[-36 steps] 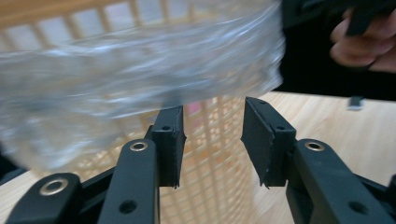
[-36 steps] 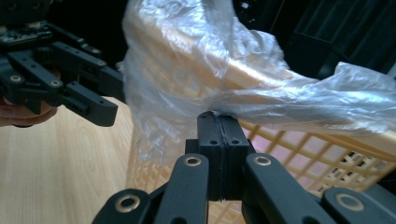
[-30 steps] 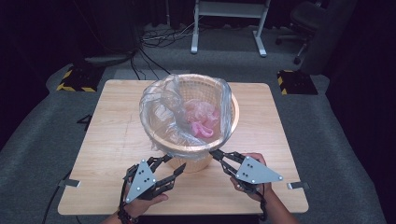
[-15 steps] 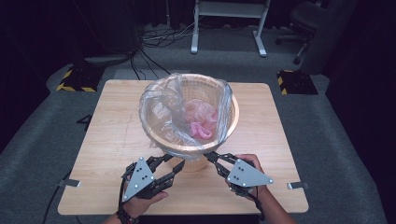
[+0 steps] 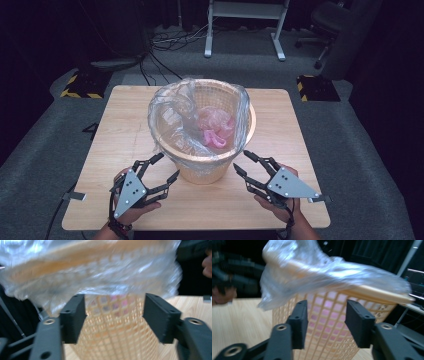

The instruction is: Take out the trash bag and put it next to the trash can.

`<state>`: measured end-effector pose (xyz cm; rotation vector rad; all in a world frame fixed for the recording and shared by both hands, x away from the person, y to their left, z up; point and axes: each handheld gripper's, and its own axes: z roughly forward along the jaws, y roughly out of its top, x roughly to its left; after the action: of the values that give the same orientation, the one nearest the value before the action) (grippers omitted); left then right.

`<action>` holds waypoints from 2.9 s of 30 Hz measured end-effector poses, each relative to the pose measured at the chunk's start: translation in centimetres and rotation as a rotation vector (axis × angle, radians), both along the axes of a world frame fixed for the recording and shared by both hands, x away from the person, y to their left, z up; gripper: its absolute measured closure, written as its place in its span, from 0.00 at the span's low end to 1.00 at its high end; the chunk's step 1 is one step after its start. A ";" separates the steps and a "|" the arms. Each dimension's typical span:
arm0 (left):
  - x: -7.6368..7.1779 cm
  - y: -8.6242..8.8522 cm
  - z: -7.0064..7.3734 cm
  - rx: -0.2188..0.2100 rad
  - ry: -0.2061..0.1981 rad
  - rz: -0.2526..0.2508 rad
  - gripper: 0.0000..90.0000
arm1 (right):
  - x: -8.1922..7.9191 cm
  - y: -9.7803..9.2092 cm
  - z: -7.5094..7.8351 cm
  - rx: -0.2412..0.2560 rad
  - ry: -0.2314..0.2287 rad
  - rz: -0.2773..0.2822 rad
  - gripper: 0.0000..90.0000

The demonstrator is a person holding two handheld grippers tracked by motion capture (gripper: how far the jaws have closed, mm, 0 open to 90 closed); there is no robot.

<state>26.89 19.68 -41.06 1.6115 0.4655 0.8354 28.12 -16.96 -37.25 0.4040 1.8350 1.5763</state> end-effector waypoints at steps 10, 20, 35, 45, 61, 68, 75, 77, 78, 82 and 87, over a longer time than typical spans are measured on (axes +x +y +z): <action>2.7 1.5 -1.8 0.028 0.046 0.008 0.18 | -0.6 0.0 1.9 0.144 0.031 0.021 0.45; 3.3 0.3 -2.0 0.035 0.068 -0.044 0.29 | -0.3 1.1 2.5 0.150 0.060 -0.008 0.61; 2.6 -1.5 -1.8 0.010 0.087 -0.001 0.31 | 0.0 1.6 1.7 0.174 0.048 -0.019 1.00; 1.4 -1.2 -1.0 -0.064 0.002 0.071 0.35 | 0.4 2.4 -0.1 0.260 0.177 -0.095 0.49; 0.8 -1.7 -0.2 -0.088 -0.020 0.036 0.36 | 1.3 3.9 -2.1 0.291 0.047 -0.117 0.59; 0.6 -2.6 -0.1 -0.070 -0.013 0.046 0.39 | 1.2 3.2 -1.5 0.179 -0.016 -0.088 0.97; 0.0 -3.7 0.3 -0.050 -0.004 0.063 0.61 | -0.1 4.4 -1.1 0.013 -0.145 -0.063 0.99; -0.3 -3.9 0.4 -0.046 -0.002 0.051 0.58 | -0.4 4.8 -1.1 -0.034 -0.174 -0.050 0.99; -0.4 -4.1 0.5 -0.049 -0.001 0.033 0.58 | -0.5 5.0 -1.1 -0.051 -0.185 -0.039 0.99; -1.2 -4.8 0.9 -0.034 -0.008 -0.013 0.58 | -0.6 5.6 -1.1 -0.111 -0.208 -0.005 0.99; -1.8 -5.4 1.5 -0.058 0.033 -0.047 0.48 | -0.5 5.9 -1.2 -0.160 -0.236 0.024 0.88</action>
<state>25.12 14.28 -39.53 1.5790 0.4693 0.7540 27.59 -11.04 -38.45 0.1179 1.7713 1.4145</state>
